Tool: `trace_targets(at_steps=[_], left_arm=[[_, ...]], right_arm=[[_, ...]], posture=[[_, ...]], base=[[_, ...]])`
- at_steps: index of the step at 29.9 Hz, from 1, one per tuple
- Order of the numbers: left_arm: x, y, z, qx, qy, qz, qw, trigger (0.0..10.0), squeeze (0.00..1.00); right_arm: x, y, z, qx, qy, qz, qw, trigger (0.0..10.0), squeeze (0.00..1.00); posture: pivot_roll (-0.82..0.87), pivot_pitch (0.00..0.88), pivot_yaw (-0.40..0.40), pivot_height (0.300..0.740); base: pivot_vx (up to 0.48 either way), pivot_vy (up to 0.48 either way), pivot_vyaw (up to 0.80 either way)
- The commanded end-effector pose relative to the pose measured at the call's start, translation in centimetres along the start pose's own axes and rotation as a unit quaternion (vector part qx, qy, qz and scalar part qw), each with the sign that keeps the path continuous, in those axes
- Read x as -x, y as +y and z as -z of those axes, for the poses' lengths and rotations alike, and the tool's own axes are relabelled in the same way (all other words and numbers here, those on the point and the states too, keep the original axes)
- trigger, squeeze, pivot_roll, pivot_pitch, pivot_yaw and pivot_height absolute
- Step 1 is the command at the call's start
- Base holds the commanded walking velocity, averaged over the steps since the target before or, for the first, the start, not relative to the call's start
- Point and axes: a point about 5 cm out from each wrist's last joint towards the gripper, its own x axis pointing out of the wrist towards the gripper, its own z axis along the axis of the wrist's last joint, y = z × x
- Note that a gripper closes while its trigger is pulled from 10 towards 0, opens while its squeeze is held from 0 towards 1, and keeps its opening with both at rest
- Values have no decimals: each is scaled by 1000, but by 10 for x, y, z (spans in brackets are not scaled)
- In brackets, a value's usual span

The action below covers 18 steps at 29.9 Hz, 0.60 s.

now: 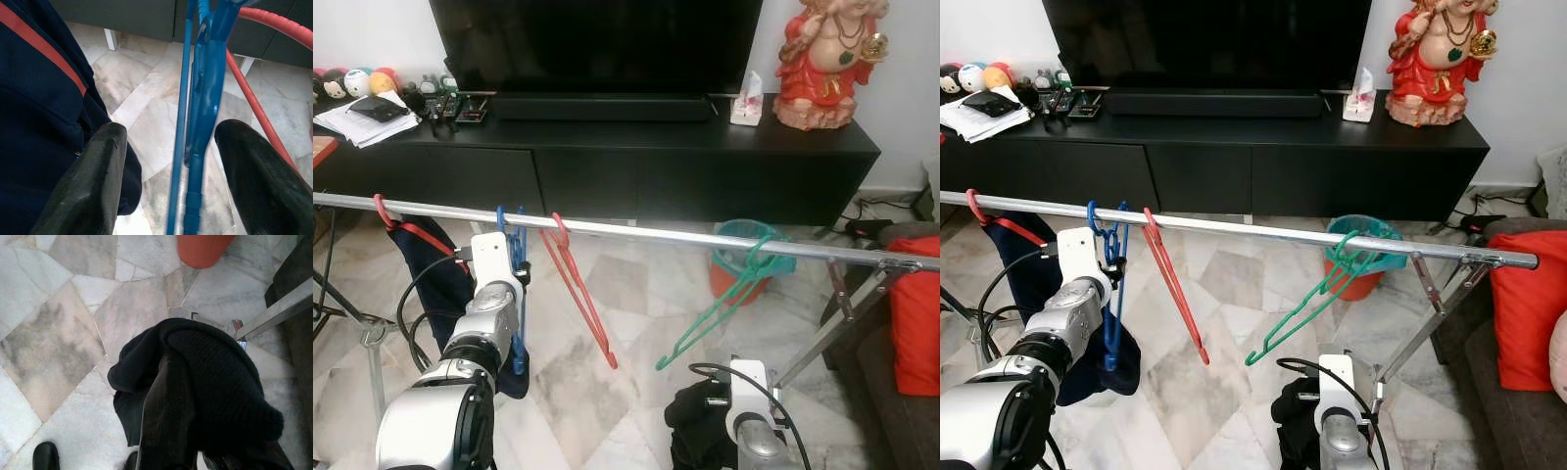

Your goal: Hang hanger

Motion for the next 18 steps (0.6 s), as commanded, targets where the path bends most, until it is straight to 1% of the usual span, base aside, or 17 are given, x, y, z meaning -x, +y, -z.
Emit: trace_targets(at_steps=[1,12,18], left_arm=[[-1,4,-2,4,-3,-1,1000,0,0],[-1,3,-2,8,-9,13,1000,0,0],[0,4,3,7,-5,17,1000,0,0]], right_arm=[[-2,1,-10,-2,-20,0,1000,10000,0],[-2,2,-11,0,-23,-2,1000,10000,0],[-2,3,-11,8,-23,-6,1000,10000,0]], posture=[[-21,0,25,740],[-17,0,23,740],[-16,0,21,740]], base=[[0,0,0],[0,0,0],[0,0,0]])
